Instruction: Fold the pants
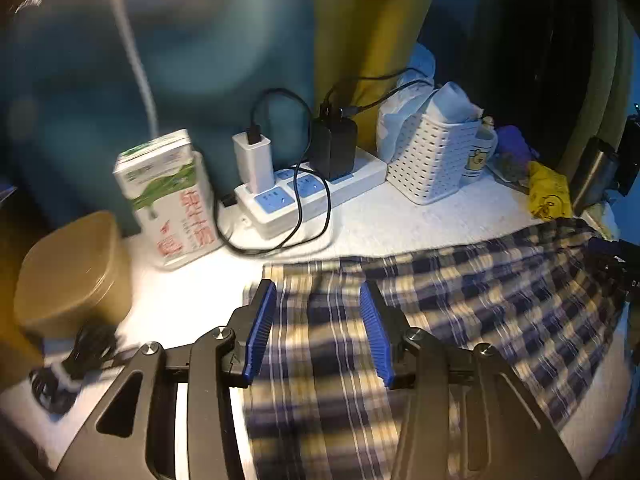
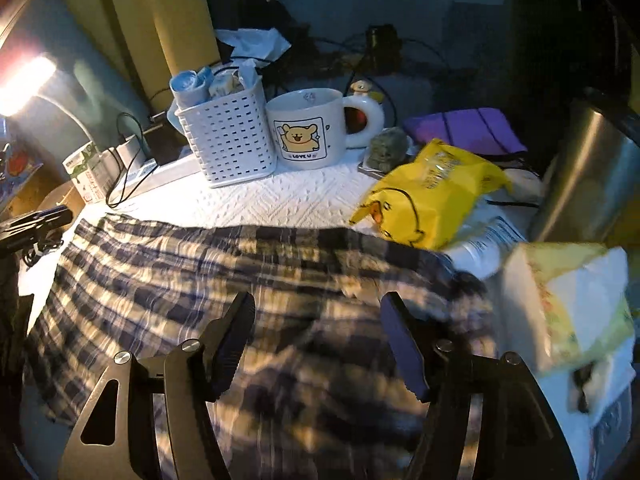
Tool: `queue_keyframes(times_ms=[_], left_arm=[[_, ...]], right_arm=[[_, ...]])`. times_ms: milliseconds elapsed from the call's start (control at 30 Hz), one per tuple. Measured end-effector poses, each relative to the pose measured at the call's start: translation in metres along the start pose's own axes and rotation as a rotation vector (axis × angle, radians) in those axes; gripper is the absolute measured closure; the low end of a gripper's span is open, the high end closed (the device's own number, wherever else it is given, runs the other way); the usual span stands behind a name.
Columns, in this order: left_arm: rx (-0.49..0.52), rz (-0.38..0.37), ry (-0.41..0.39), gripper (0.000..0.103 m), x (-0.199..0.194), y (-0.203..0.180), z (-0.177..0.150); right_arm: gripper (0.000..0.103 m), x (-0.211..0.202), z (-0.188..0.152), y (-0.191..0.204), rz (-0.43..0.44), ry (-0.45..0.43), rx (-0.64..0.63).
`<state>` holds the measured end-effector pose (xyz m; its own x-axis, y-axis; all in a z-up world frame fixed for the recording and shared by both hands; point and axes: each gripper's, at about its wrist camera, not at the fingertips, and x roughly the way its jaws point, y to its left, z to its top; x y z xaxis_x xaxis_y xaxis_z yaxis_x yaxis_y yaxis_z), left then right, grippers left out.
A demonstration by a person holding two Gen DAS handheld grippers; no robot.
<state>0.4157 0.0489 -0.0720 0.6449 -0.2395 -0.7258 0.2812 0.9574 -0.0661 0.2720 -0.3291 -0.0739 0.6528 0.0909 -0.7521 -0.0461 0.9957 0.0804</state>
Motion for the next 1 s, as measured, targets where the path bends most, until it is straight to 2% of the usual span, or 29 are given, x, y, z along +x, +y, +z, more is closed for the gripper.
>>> queue_keyframes(times_ms=[133,333,433,500,667,867,900,967,1000], left_arm=[[-0.004,0.013,-0.012,0.059,-0.028,-0.009,-0.017],[0.013,-0.029,-0.024,0.059,-0.054,-0.034,-0.048],[0.016,-0.056,-0.009,0.059,-0.055,-0.047,-0.063],[0.002,-0.056,0.008,0.059,-0.051,-0.051,-0.073],[-0.049,-0.060,0.053,0.059,-0.043,-0.053,-0.102],[-0.117,-0.037,0.010,0.059,-0.068,-0.041,-0.117],[-0.123,-0.031,-0.002,0.055,-0.073,-0.039,-0.118],[-0.137,-0.014,-0.028,0.043,-0.084,-0.035,-0.122],[-0.146,-0.005,-0.042,0.041,-0.089,-0.033,-0.124]], right_arm=[[0.035,-0.022,-0.016,-0.004,-0.017,-0.013,0.017],[0.035,-0.046,-0.046,-0.010,-0.048,-0.012,0.027],[0.035,-0.042,-0.063,-0.013,-0.044,-0.010,0.015],[0.036,-0.029,-0.077,-0.015,-0.114,0.041,-0.010],[0.036,-0.038,-0.085,-0.002,-0.190,0.038,-0.073],[0.035,-0.070,-0.097,-0.013,-0.176,0.003,0.021],[0.035,-0.075,-0.100,-0.015,-0.159,-0.004,0.039],[0.024,-0.082,-0.110,-0.017,-0.129,-0.016,0.063],[0.013,-0.085,-0.115,-0.017,-0.119,-0.016,0.068]])
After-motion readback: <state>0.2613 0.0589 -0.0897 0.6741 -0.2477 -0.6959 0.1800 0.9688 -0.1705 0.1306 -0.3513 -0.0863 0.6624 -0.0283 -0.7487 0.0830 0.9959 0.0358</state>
